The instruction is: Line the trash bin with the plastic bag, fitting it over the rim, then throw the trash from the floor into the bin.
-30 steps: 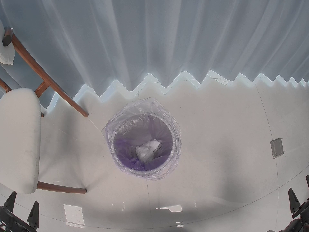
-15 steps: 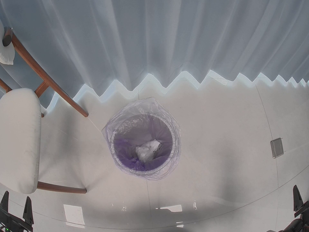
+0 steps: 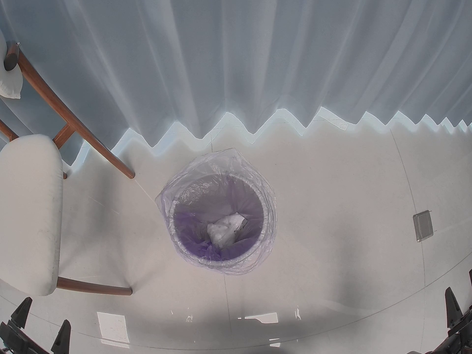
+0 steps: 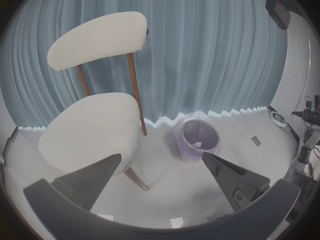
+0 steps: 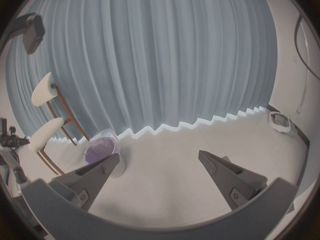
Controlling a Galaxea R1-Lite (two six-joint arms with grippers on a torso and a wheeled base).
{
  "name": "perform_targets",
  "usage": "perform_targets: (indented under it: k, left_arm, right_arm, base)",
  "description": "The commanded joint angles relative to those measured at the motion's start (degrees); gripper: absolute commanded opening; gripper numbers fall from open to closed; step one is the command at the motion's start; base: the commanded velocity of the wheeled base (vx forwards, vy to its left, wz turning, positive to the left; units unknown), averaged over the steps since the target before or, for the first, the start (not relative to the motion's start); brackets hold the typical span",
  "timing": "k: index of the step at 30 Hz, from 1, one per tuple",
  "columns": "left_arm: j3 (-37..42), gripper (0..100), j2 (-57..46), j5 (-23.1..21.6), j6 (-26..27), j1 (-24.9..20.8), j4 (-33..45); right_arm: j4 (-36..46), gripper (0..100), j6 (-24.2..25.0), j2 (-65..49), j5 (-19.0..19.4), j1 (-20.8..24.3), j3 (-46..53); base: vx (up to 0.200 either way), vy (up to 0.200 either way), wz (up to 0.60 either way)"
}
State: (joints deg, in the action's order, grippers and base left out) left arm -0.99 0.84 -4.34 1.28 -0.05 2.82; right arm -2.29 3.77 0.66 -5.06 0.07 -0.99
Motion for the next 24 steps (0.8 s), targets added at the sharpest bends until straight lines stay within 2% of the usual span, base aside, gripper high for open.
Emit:
perform_targets:
  k: [1,3,4,6,7,10,13,19,24]
  left_arm:
    - [1.0,100,-0.6,0.1,-0.1,0.0,0.0]
    - [1.0,100,-0.6,0.2,-0.1,0.0,-0.2]
    - [1.0,100,-0.6,0.2,-0.1,0.0,-0.4]
    - [1.0,100,-0.6,0.2,-0.1,0.0,-0.4]
    - [1.0,100,-0.6,0.2,-0.1,0.0,-0.4]
    - [1.0,100,-0.6,0.2,-0.1,0.0,-0.4]
    - [1.0,100,-0.6,0.2,-0.2,0.0,-0.4]
    - [1.0,100,-0.6,0.2,-0.2,0.0,-0.4]
    - [1.0,100,-0.6,0.2,-0.2,0.0,-0.4]
  right_arm:
    - [0.6,100,1.9,-0.7,-0.4,0.0,0.6]
    - [0.5,100,0.9,-0.7,-0.4,0.0,0.6]
    - [0.8,100,-1.8,-0.7,0.8,0.0,0.6]
    - [1.9,100,-4.1,-0.7,5.1,0.0,0.9]
    - [3.3,100,-6.2,-0.7,9.9,0.0,0.5]
    - [3.7,100,-3.1,0.4,7.1,0.0,0.4]
    - [3.6,100,-2.5,0.4,5.5,-0.2,0.4]
    - [2.7,100,-1.6,-0.6,5.0,-0.1,0.6]
    - [2.8,100,-2.6,-0.7,5.1,-0.1,0.6]
  base:
    - [0.0,0.0,0.0]
    - [0.0,0.0,0.0]
    - [0.0,0.0,0.0]
    - [0.0,0.0,0.0]
    - [0.0,0.0,0.0]
    - [0.0,0.0,0.0]
    - [0.0,0.0,0.0]
    - [0.0,0.0,0.0]
    - [0.0,0.0,0.0]
